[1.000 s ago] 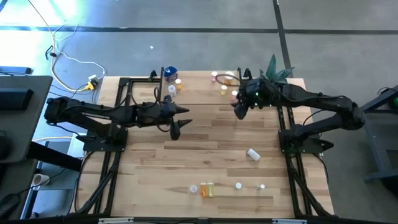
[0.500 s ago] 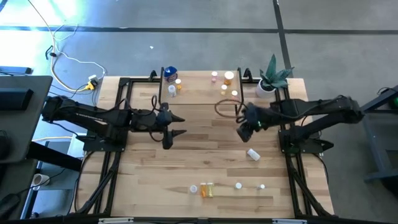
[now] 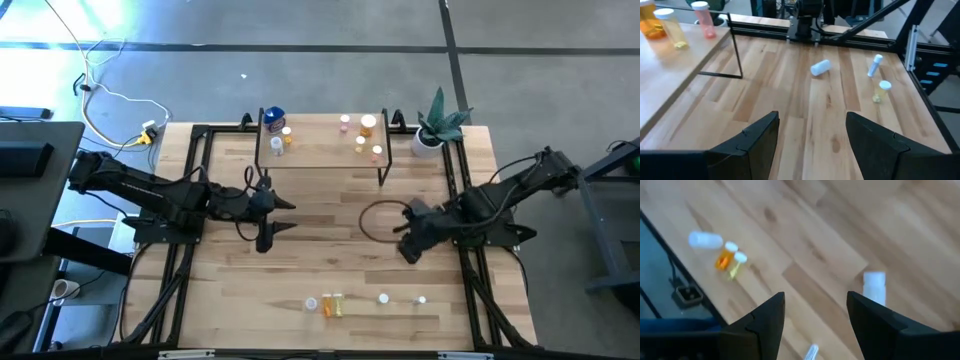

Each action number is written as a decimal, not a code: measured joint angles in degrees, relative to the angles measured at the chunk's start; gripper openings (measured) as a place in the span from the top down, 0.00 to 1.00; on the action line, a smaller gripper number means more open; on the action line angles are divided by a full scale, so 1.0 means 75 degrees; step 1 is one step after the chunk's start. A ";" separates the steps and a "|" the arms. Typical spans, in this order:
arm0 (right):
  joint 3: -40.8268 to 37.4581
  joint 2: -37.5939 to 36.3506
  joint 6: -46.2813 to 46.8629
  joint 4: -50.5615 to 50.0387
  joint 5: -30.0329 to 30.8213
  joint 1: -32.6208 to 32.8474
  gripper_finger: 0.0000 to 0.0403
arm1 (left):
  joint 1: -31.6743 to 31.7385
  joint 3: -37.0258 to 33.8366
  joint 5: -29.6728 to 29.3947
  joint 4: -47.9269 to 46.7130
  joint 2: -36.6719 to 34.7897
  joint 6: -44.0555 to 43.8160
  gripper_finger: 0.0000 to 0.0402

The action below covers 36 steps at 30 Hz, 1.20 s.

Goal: Pick and place medicine bottles onto shelf by color
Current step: Put the small white pill bottle on the shelf

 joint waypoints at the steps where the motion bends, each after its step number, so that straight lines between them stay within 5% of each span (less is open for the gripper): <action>1: 0.0000 0.0015 0.0116 -0.0026 -0.0003 0.0155 0.49 | -0.0044 0.0000 0.0000 0.0000 0.0000 -0.0082 0.45; 29: -0.0006 0.1091 0.0368 -0.0828 0.0019 0.3644 0.49 | -0.0777 0.0000 -0.0078 0.0038 0.0003 -0.2662 0.45; 36: -0.0006 0.1428 0.0394 -0.0690 0.0686 0.4670 0.49 | -0.0777 0.0000 -0.0061 0.0044 0.0003 -0.3524 0.45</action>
